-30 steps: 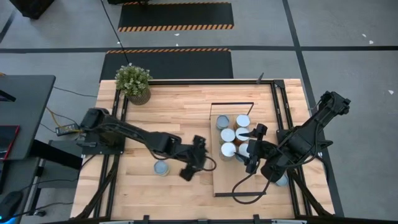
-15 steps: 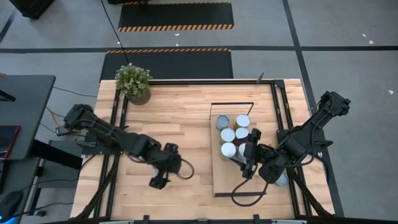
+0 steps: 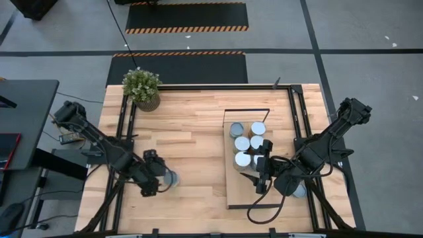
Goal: Pick and place cans onto a shelf
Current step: Put the canned chicken soup can on the shelf
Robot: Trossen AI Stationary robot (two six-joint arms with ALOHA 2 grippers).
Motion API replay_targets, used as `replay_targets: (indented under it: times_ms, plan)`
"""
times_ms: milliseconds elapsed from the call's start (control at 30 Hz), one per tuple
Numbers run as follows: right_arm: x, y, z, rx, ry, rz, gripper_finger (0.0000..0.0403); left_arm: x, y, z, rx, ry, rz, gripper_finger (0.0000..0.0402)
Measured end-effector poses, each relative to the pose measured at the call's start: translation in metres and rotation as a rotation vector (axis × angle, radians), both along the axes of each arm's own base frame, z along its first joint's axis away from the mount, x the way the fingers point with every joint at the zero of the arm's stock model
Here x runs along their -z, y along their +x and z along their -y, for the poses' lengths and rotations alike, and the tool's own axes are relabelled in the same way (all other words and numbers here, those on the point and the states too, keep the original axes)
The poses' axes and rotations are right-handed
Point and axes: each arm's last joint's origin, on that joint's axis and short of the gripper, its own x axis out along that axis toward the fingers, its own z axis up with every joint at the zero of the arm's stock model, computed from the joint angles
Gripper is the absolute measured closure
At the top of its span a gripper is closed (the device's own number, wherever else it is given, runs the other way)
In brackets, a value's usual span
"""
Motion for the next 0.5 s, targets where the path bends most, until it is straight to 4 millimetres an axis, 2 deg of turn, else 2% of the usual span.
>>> replay_targets:
  times_ms: [167,300,500]
  plan:
    - [0.001,0.002,0.0,-0.008,-0.003,-0.008,0.005,0.03,-0.017,-0.003,-0.108,-0.015,0.011,0.0015]
    - [0.001,0.002,0.001,-0.01,-0.005,-0.009,0.005,0.053,-0.014,0.0,-0.108,-0.127,0.086,0.0015]
    - [0.001,0.003,0.002,-0.006,-0.004,-0.008,0.005,0.063,-0.006,-0.002,-0.126,-0.133,0.226,0.0015]
